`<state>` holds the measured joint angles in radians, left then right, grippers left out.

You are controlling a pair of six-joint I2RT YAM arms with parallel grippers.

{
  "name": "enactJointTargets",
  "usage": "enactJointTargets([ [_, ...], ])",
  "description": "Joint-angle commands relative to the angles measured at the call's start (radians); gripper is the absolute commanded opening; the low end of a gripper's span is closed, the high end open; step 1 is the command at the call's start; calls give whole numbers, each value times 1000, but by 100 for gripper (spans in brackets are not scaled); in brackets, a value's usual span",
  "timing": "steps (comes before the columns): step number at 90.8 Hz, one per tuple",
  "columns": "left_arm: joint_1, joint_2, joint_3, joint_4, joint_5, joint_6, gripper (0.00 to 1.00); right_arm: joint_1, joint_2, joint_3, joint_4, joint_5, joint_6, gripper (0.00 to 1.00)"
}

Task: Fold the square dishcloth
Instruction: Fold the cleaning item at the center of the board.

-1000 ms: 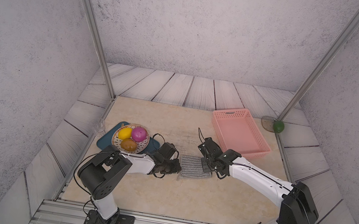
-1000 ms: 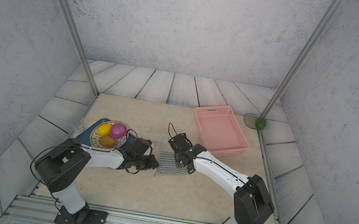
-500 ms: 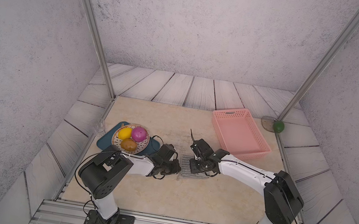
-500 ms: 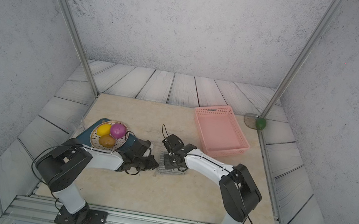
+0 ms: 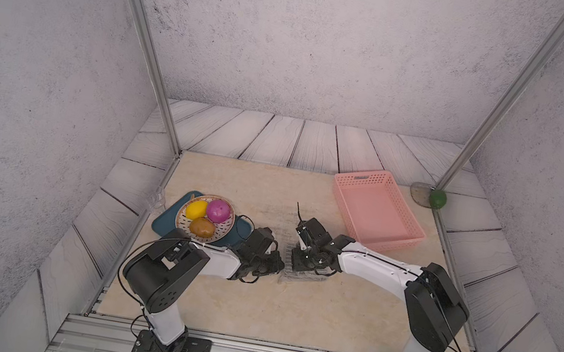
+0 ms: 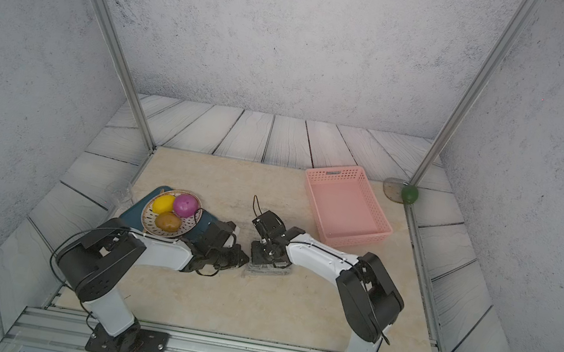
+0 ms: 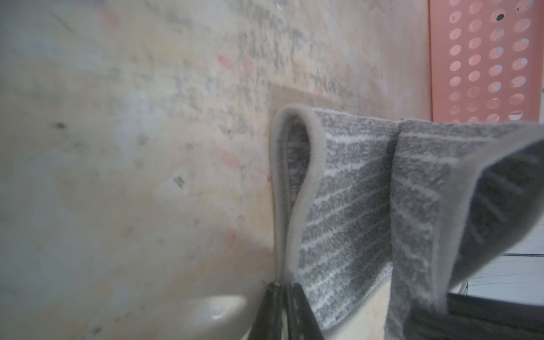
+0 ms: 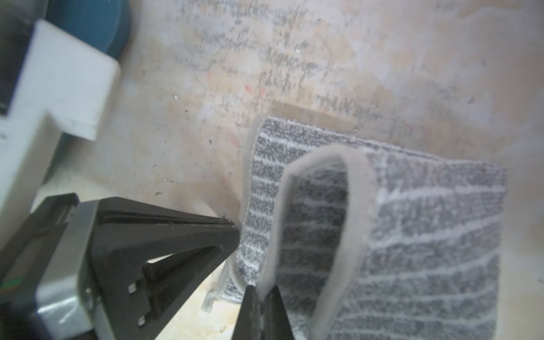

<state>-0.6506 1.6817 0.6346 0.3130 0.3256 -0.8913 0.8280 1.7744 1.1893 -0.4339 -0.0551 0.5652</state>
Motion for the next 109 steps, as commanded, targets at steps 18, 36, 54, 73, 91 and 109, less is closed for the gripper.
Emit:
enactJointTargets([
  [18, -4, 0, -30, -41, -42, 12, 13, 1, 43, 35, 5, -44, 23, 0],
  [36, -6, 7, -36, -35, -57, 22, 12, 0, 65, 53, 0, -60, 23, 0],
  [54, -9, 16, -37, -37, -69, 30, 11, 0, 80, 69, -4, -79, 25, 0],
  [73, -11, 25, -38, -38, -82, 29, 12, 0, 113, 106, -28, -79, 12, 0],
  [91, -11, 24, -42, -45, -98, 27, 12, 0, 144, 136, -58, -74, 9, 1],
  [109, -11, 10, -42, -55, -114, 29, 13, -1, 142, 134, -76, -91, 12, 3],
])
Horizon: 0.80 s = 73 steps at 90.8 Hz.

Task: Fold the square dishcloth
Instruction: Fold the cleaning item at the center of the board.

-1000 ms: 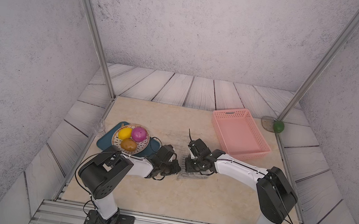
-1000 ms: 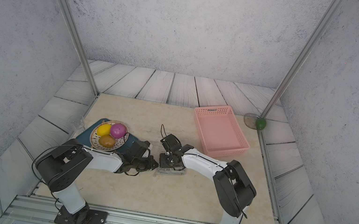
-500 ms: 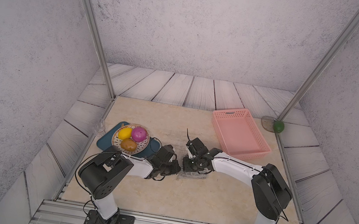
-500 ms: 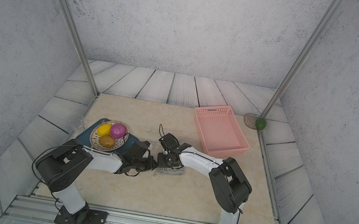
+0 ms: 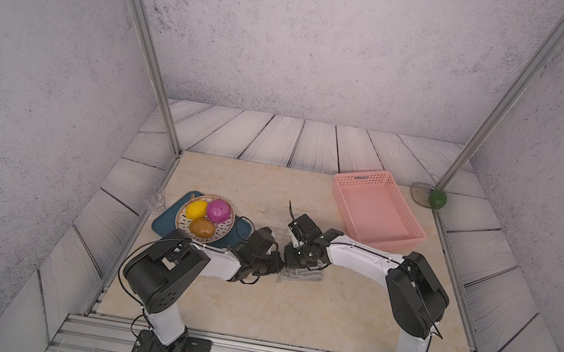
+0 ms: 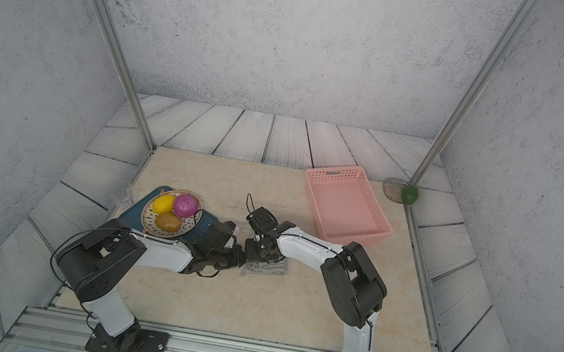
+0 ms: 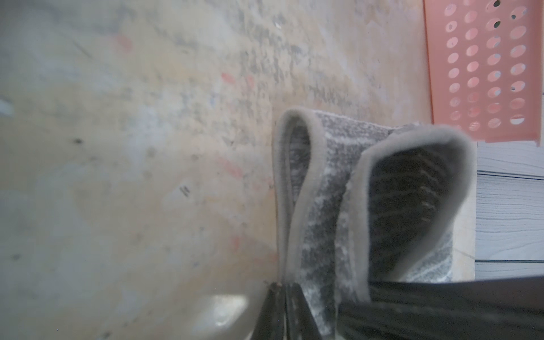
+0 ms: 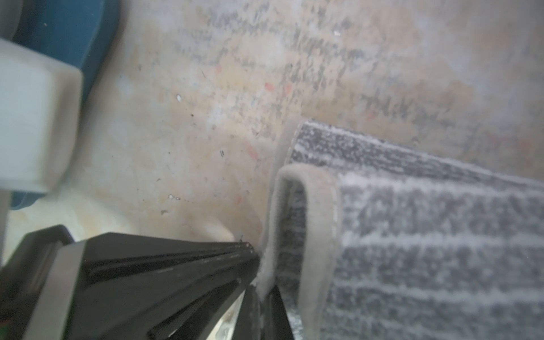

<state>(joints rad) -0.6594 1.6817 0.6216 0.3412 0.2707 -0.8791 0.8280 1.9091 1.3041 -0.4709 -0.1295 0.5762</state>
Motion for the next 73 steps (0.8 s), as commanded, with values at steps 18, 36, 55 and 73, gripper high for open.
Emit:
enactJointTargets([
  [18, -3, 10, -31, -83, -67, 12, 16, 0, -1, 1, -20, -48, -4, 13],
  [36, -3, -5, -34, -73, -59, 9, 30, 0, -26, -5, -3, -62, -32, 22],
  [55, -6, -62, -45, -88, -69, 2, 33, -1, -106, -20, -9, -40, -55, 22],
  [73, -8, -156, -52, -148, -107, 7, 33, 3, -171, -49, -66, 78, -60, 21],
])
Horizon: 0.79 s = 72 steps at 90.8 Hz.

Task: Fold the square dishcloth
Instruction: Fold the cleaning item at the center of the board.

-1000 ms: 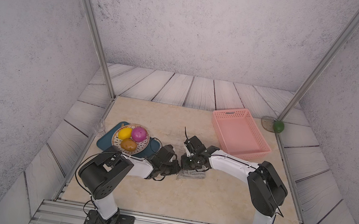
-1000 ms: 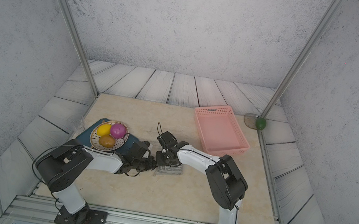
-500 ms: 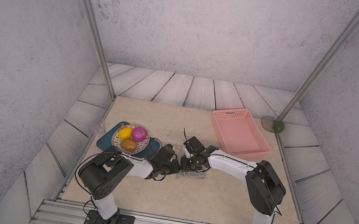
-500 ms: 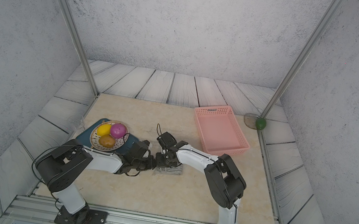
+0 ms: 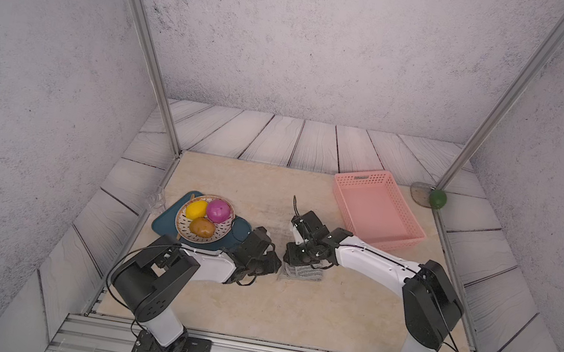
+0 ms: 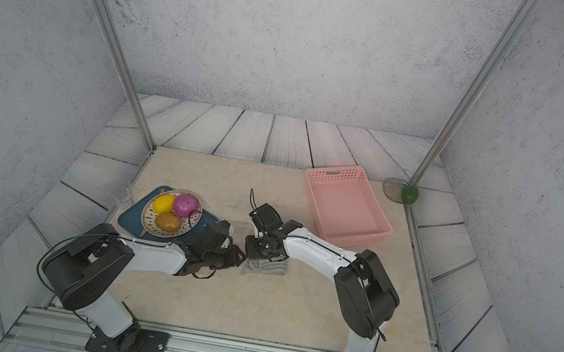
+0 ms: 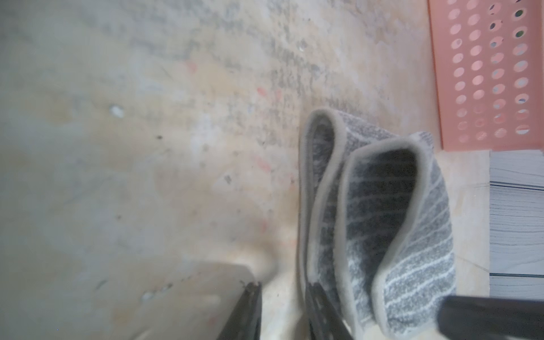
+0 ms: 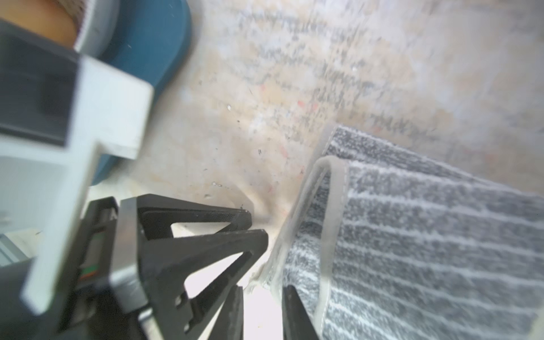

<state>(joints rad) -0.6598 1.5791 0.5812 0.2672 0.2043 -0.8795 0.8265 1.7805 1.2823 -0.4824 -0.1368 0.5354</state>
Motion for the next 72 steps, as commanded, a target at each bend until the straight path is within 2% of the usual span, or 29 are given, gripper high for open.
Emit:
enactJointTargets([
  [1, -7, -57, -12, -76, -41, 8, 33, 5, -45, -29, -56, 91, -20, 21],
  [12, -9, -101, -11, -97, -37, 21, 35, 18, -65, -51, -77, 167, -30, 20],
  [33, -12, -104, 20, -133, 33, 61, 59, 74, -110, -108, -99, 286, -52, 20],
  [61, -14, 11, 40, -54, 172, 66, 59, 125, -80, -108, -113, 355, -71, 24],
  [72, -14, 19, 26, -30, 170, 44, 59, 133, -55, -104, -111, 370, -71, 25],
])
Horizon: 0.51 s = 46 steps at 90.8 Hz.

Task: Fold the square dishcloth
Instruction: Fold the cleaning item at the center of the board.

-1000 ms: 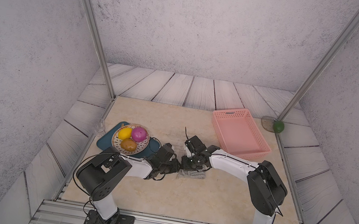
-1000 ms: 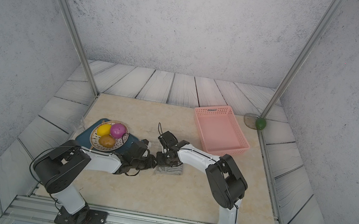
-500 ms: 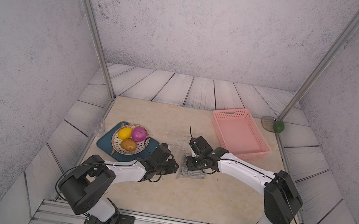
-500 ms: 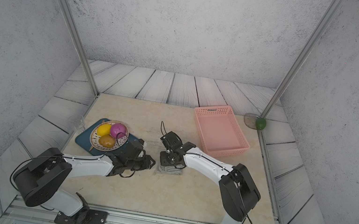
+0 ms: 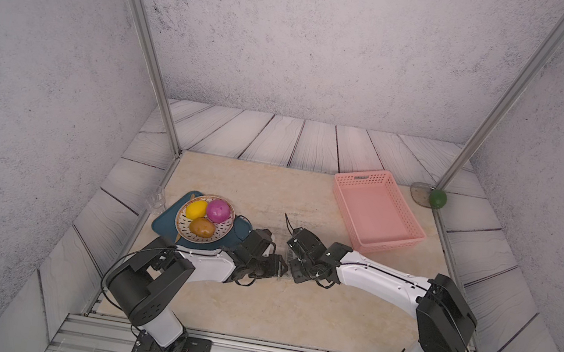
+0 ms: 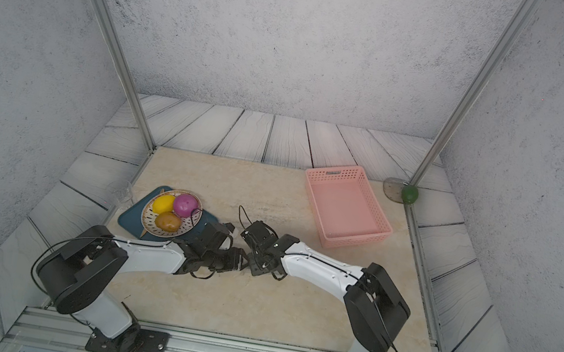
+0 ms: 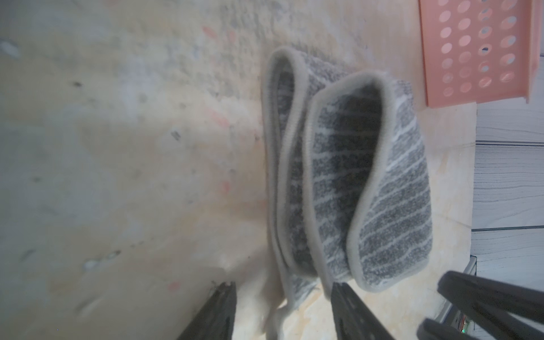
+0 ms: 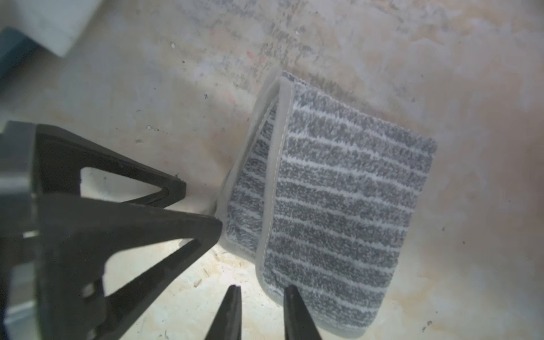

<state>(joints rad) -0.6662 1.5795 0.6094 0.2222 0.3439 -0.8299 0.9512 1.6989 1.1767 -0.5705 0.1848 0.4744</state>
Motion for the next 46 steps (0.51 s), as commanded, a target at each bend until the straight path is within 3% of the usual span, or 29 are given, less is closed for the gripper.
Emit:
enactJointTargets([
  [1, -7, 17, -3, 16, 27, -7, 59, 9, 29, 1, -22, 50, -9, 25],
  [16, -7, -17, -13, -20, -23, -8, 60, 15, 60, 1, -6, 61, -11, 26],
  [31, -7, 23, 5, -14, -2, -8, 60, 27, 95, 15, 3, 80, -10, 27],
  [46, -7, 95, 9, 32, 30, -33, 51, 34, 122, 19, 10, 91, -9, 29],
])
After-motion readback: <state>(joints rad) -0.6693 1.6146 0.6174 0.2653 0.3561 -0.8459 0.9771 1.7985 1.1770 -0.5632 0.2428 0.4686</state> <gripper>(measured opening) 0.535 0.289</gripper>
